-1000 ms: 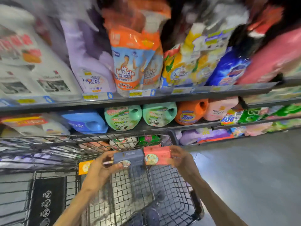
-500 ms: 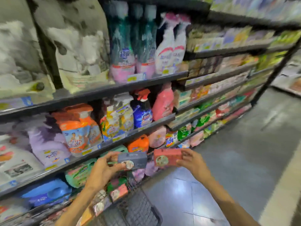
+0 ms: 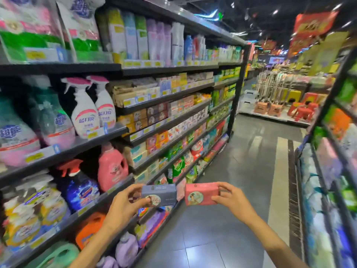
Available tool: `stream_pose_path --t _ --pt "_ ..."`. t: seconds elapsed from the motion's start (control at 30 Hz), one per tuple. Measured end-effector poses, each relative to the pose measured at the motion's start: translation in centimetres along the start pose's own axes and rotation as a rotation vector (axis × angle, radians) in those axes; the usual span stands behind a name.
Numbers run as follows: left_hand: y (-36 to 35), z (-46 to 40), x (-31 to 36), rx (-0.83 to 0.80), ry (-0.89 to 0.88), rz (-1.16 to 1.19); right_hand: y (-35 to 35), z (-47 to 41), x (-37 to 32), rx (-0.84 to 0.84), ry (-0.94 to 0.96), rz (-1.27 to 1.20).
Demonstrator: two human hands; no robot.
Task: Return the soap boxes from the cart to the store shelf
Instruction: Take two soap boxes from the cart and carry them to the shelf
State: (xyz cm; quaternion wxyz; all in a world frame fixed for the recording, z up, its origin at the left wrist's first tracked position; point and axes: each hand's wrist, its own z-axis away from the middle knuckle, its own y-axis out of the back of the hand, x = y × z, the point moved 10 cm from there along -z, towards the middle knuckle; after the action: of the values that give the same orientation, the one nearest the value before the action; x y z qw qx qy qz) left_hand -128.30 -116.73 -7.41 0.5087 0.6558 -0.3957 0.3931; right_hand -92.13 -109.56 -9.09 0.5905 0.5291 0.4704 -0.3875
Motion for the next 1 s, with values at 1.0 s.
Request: stream_pose_path --t 1.0 --pt "-23.5 -38.6 7.6 -0.002 -0.131 -0.026 26.2 -32.8 -1.8 0.102 0.158 0.021"
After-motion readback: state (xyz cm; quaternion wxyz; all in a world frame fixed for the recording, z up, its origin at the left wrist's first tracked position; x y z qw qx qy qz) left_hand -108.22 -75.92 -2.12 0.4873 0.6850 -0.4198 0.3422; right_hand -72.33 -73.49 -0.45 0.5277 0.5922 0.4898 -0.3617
